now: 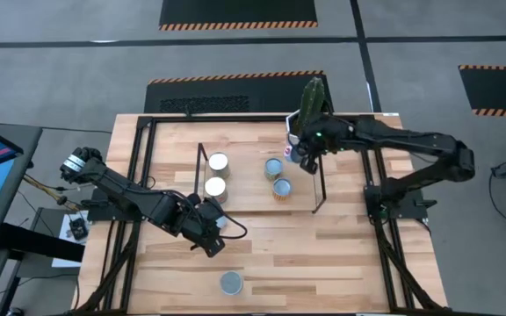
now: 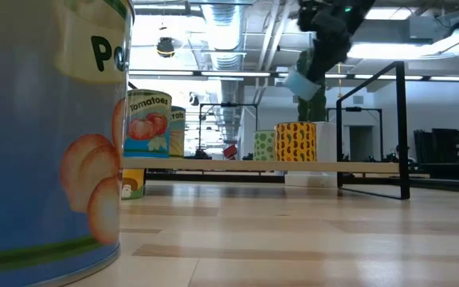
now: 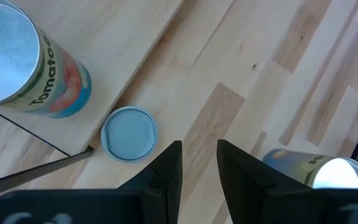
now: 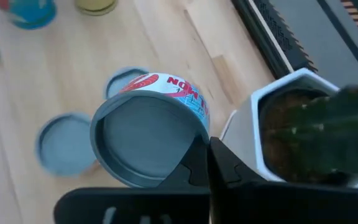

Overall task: Pick and place cans onto a shelf
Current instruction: Put the small canned salmon on the shelf

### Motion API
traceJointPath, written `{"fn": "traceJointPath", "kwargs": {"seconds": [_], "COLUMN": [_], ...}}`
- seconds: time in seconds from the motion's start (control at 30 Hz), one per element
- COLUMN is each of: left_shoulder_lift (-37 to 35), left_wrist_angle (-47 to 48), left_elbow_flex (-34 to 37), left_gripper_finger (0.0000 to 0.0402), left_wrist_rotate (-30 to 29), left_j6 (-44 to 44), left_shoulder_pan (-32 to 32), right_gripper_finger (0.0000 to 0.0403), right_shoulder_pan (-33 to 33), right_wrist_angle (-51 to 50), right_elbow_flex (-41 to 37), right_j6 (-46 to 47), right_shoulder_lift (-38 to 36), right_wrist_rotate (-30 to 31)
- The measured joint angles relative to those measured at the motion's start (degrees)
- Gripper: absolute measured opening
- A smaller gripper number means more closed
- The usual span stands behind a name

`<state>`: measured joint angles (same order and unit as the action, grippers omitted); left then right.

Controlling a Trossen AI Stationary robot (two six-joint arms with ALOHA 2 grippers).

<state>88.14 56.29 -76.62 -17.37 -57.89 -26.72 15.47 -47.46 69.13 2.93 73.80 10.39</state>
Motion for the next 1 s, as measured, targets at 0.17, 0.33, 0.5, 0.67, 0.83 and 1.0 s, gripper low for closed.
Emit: {"fn": "traceJointPath", "kwargs": {"seconds": [0.17, 0.33, 0.5, 0.67, 0.83, 1.0], "left_shoulder_lift": [0.0, 0.0, 0.0, 0.0, 0.0, 0.0], "left_wrist_angle": [0.0, 0.4, 0.8, 1.2, 1.2, 1.2], "left_elbow_flex": [0.0, 0.0, 0.0, 0.0, 0.0, 0.0], "left_gripper_finger": [0.0087, 0.0087, 0.0087, 0.0087, 0.0087, 0.0087], "left_wrist_rotate": [0.0, 0.0, 0.0, -1.9, -2.5, -2.5], "left_j6": [0.0, 0.0, 1.1, 1.5, 1.5, 1.2], "left_shoulder_pan": [0.6, 0.7, 0.7, 0.7, 0.7, 0.7], "right_gripper_finger": [0.0000, 0.0000, 0.0000, 0.0000, 0.0000, 0.0000], "right_shoulder_pan": [0.8, 2.4, 4.1, 3.1, 2.0, 2.0], "right_wrist_angle": [-1.1, -14.7, -29.5, -28.9, -24.9, -22.4], "right_elbow_flex": [8.7, 21.0, 24.1, 19.9, 16.2, 12.2], "right_j6": [-5.6, -9.6, -11.0, -12.6, -14.9, -15.5], "right_shoulder_lift": [8.0, 18.0, 23.1, 24.1, 24.1, 24.1], "right_wrist_rotate": [0.0, 0.2, 0.2, -0.7, -3.2, -3.6]}}
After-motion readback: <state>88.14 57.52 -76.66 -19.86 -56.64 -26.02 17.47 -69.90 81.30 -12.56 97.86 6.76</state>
